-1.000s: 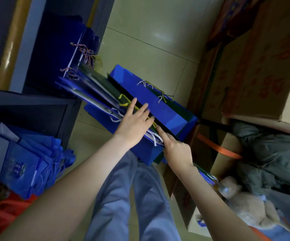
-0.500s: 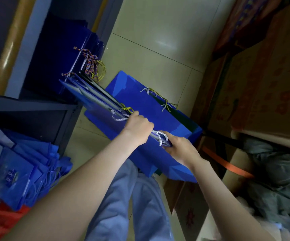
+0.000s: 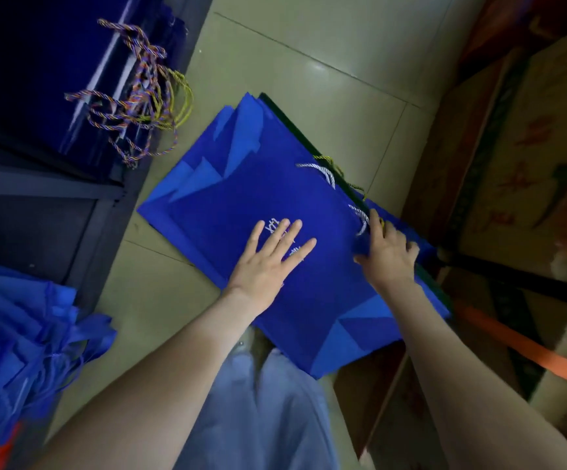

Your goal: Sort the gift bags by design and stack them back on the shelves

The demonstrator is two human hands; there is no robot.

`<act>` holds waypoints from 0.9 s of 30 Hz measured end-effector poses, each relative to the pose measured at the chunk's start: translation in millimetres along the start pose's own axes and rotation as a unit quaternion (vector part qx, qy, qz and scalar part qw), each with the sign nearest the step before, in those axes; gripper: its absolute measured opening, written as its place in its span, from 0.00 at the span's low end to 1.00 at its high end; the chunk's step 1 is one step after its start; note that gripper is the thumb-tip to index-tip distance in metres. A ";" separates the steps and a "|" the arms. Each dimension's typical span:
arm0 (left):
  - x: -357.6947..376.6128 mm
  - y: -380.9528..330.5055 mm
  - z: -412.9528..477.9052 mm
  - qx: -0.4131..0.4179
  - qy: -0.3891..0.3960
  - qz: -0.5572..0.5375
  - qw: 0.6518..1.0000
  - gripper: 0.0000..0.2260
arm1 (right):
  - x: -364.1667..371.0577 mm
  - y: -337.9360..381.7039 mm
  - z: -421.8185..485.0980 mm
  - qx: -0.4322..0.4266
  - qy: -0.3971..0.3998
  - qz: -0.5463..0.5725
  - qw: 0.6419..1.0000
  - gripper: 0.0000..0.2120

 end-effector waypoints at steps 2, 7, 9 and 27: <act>27.9 -9.0 2.6 0.025 0.023 0.004 0.999 0.41 | 23.7 7.1 -5.4 -0.001 -0.016 -0.008 1.000 0.45; 101.6 -7.9 -8.2 0.044 0.059 0.013 0.997 0.38 | 103.3 40.3 -38.3 -0.017 -0.004 -0.002 1.000 0.43; 131.8 -3.0 -17.3 0.057 0.071 0.028 0.995 0.36 | 146.1 63.7 -58.3 -0.050 0.030 0.004 0.998 0.43; 283.7 30.4 0.7 0.042 -0.088 0.054 0.994 0.35 | 326.2 118.4 -50.8 -0.195 -0.075 -0.165 0.964 0.47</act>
Point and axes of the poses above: each hand's wrist, its own z-axis towards the middle knuckle, its own x-axis out of the palm, y = z × x, the point moved 10 cm from there along z, towards the middle knuckle, and after that the axes turned 1 degree about z, right-handed, at the moved point
